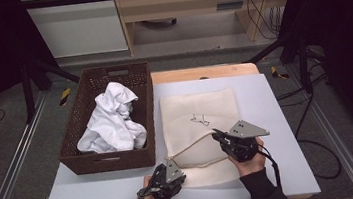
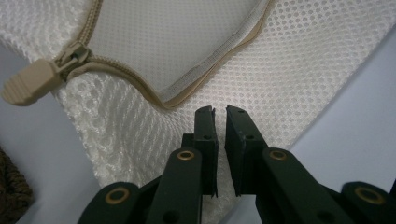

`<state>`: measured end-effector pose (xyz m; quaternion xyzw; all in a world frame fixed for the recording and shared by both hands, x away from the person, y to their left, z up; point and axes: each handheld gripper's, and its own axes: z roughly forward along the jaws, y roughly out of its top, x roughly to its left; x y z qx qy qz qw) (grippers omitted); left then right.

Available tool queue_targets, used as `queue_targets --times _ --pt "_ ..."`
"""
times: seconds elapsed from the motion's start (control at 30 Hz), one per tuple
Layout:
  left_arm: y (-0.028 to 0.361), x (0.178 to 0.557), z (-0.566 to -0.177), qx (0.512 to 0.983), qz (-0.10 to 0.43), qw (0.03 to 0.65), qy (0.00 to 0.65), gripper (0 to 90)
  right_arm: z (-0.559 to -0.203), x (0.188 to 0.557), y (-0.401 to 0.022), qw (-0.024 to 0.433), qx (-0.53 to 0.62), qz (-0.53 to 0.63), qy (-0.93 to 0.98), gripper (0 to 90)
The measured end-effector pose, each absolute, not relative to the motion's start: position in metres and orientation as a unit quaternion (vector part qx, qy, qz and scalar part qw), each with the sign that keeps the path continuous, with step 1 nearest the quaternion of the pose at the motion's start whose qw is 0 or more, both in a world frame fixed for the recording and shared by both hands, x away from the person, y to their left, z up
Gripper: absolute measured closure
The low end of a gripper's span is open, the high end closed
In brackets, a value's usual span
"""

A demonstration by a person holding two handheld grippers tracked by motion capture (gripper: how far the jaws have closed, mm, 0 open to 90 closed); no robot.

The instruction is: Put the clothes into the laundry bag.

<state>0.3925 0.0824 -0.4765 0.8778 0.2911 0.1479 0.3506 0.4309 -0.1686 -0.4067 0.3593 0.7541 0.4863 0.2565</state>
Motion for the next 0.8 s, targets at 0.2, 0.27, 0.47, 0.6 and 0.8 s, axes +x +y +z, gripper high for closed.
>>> queue_targets --times 0.2,0.27,0.47,0.6,0.8 --pt "0.083 0.388 -0.469 0.876 0.143 0.360 0.288 69.9 -0.411 0.431 -0.168 0.252 0.360 0.480 0.760 86.8" --pt "0.089 0.383 -0.454 0.866 0.157 0.382 0.282 62.4 -0.413 0.430 -0.168 0.253 0.360 0.478 0.761 86.7" --pt "0.106 0.379 -0.420 0.843 0.170 0.421 0.289 44.5 -0.414 0.429 -0.168 0.250 0.362 0.474 0.762 86.7" --pt "0.117 0.382 -0.405 0.831 0.178 0.436 0.296 36.2 -0.414 0.429 -0.169 0.250 0.364 0.474 0.762 86.7" --pt "0.147 0.395 -0.374 0.809 0.216 0.448 0.313 30.9 -0.414 0.428 -0.169 0.252 0.362 0.473 0.762 86.6"
